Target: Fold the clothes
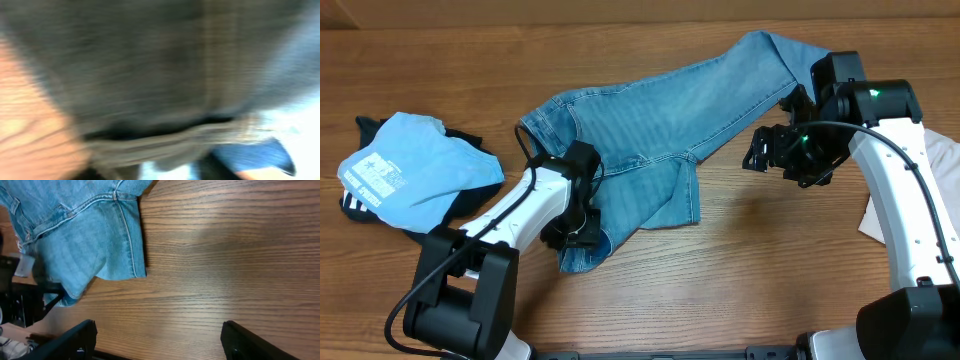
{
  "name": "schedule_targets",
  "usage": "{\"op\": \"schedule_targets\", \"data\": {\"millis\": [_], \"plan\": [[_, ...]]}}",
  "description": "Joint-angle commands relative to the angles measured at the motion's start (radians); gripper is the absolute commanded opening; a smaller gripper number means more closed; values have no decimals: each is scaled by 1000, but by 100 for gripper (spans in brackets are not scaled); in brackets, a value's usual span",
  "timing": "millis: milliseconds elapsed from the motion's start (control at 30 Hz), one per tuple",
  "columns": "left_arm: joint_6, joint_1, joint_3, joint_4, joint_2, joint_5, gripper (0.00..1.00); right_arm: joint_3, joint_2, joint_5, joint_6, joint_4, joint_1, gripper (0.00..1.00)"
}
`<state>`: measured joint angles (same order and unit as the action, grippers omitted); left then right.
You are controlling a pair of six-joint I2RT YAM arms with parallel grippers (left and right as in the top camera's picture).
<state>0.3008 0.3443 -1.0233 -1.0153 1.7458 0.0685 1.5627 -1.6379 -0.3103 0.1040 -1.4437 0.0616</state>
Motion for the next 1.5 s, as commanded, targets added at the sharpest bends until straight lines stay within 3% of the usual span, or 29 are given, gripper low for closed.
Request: {"op": "schedule_targets", "data": {"millis": [0,133,233,300,433,500,633,767,800,833,867,900,933,1033,1133,1233,1267,1300,1333,1367,1400,1467], "plan": [[-207,0,-32,-56,-16,339,4,-5,9,-5,-8,2,5,84],[-212,-115,-369,-220,-128,340,4,-90,9,-6,-8,23,16,74],[-212,-167,-662,-207,-200,339,4,-214,9,-53,-14,104,64,73],[-211,-166,-792,-206,-202,319,4,-301,9,-148,-64,171,121,80],[-211,-166,-827,-189,-201,316,4,-409,8,-219,-43,364,235,83],[-211,-167,-827,-167,-202,315,4,-451,8,-259,71,539,293,85],[-192,-167,-827,-129,-202,290,4,-533,6,-191,251,813,380,84],[-192,-167,-827,-129,-202,288,4,-536,6,-116,329,941,383,84],[-192,-167,-827,-129,-202,288,4,-536,6,-112,340,974,383,75],[-192,-167,-827,-129,-202,288,4,-536,6,-89,339,991,382,58],[-192,-167,-827,-129,-202,287,4,-536,6,-43,338,987,382,27],[-192,-167,-827,-129,-202,287,4,-533,8,-4,335,968,378,12],[-193,-167,-827,-129,-202,287,4,-521,16,44,334,937,367,4],[-193,-167,-827,-129,-202,274,4,-377,51,177,182,765,314,4],[-193,-167,-827,-129,-202,261,4,-122,54,350,-31,582,299,4],[-193,-168,-827,-126,-201,257,4,24,54,412,-93,584,299,4],[-193,-168,-827,-124,-202,253,4,33,54,375,-93,607,299,4],[-193,-168,-827,-125,-202,246,4,29,49,315,-93,601,299,48],[-193,-168,-827,-125,-202,236,4,26,42,282,-75,578,299,79],[-193,-168,-827,-125,-202,235,4,26,32,279,-37,546,299,90],[-193,-168,-827,-125,-202,235,4,26,22,282,19,502,299,95],[-193,-168,-827,-125,-202,235,4,19,-13,268,247,373,265,91]]}}
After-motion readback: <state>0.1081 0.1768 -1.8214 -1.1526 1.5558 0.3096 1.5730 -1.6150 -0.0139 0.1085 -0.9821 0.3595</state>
